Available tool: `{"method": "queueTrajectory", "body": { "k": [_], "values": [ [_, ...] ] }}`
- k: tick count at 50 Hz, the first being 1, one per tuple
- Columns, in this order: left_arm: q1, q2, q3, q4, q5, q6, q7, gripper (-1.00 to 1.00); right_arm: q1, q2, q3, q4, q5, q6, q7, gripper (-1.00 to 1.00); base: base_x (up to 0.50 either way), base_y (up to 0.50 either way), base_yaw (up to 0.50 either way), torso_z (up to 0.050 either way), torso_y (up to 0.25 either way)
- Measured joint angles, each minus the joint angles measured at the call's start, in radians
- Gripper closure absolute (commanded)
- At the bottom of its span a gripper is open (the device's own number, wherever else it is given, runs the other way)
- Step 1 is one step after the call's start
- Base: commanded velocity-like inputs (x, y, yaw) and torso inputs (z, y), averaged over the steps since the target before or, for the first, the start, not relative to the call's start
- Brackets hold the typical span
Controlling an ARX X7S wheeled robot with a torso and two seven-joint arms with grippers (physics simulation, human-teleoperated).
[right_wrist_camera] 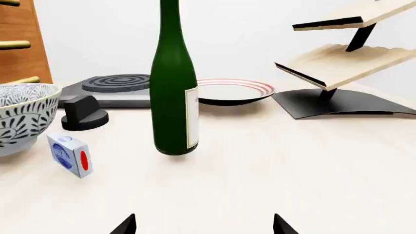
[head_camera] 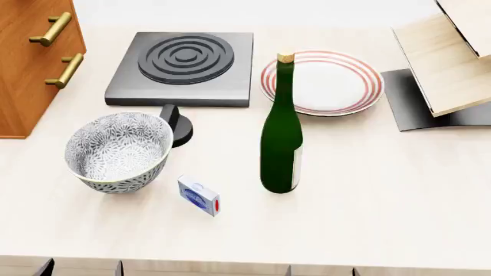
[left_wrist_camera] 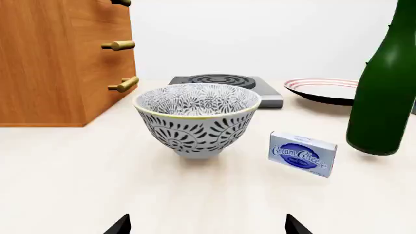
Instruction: Put the bowl on the top of the cabinet.
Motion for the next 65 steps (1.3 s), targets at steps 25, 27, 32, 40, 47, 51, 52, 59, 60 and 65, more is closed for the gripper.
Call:
{"method": "queueTrajectory", "body": {
  "k": [25,27,32,40,47,51,52,59,60,65],
  "values": [
    [-0.006,-0.056,0.074,0.189,-0.066,-0.128,-0.062,-1.00,0.004,0.069,-0.042,-0.205,0.057,0.112,0.065,-1.00,0.00,0.00,0.00,0.000,0.000],
    [-0.009,-0.061,0.079,0.226,-0.067,-0.153,-0.069,-1.00,0.009,0.076,-0.042,-0.247,0.062,0.138,0.069,-1.00,0.00,0.00,0.00,0.000,0.000],
    [-0.023,-0.074,0.090,0.321,-0.067,-0.223,-0.087,-1.00,0.024,0.094,-0.041,-0.347,0.075,0.204,0.079,-1.00,0.00,0.00,0.00,0.000,0.000],
    [-0.050,-0.089,0.109,0.442,-0.061,-0.317,-0.114,-1.00,0.044,0.114,-0.038,-0.451,0.094,0.275,0.093,-1.00,0.00,0.00,0.00,0.000,0.000],
    [-0.062,-0.100,0.120,0.492,-0.061,-0.352,-0.131,-1.00,0.054,0.125,-0.037,-0.491,0.108,0.304,0.103,-1.00,0.00,0.00,0.00,0.000,0.000],
    [-0.064,-0.105,0.124,0.505,-0.063,-0.360,-0.139,-1.00,0.056,0.130,-0.037,-0.500,0.116,0.310,0.105,-1.00,0.00,0.00,0.00,0.000,0.000],
    [-0.065,-0.107,0.125,0.507,-0.063,-0.361,-0.141,-1.00,0.055,0.131,-0.037,-0.502,0.119,0.309,0.105,-1.00,0.00,0.00,0.00,0.000,0.000],
    [-0.065,-0.114,0.133,0.521,-0.068,-0.366,-0.152,-1.00,0.055,0.141,-0.034,-0.503,0.144,0.306,0.099,-1.00,0.00,0.35,0.00,0.000,0.000],
    [-0.065,-0.115,0.134,0.522,-0.069,-0.366,-0.154,-1.00,0.055,0.142,-0.034,-0.503,0.146,0.305,0.100,-1.00,0.00,0.50,0.00,0.000,0.000],
    [-0.064,-0.123,0.134,0.526,-0.073,-0.366,-0.162,-1.00,0.057,0.141,-0.036,-0.502,0.153,0.309,0.107,-1.00,0.00,0.30,0.00,0.000,0.000]
  ]
}}
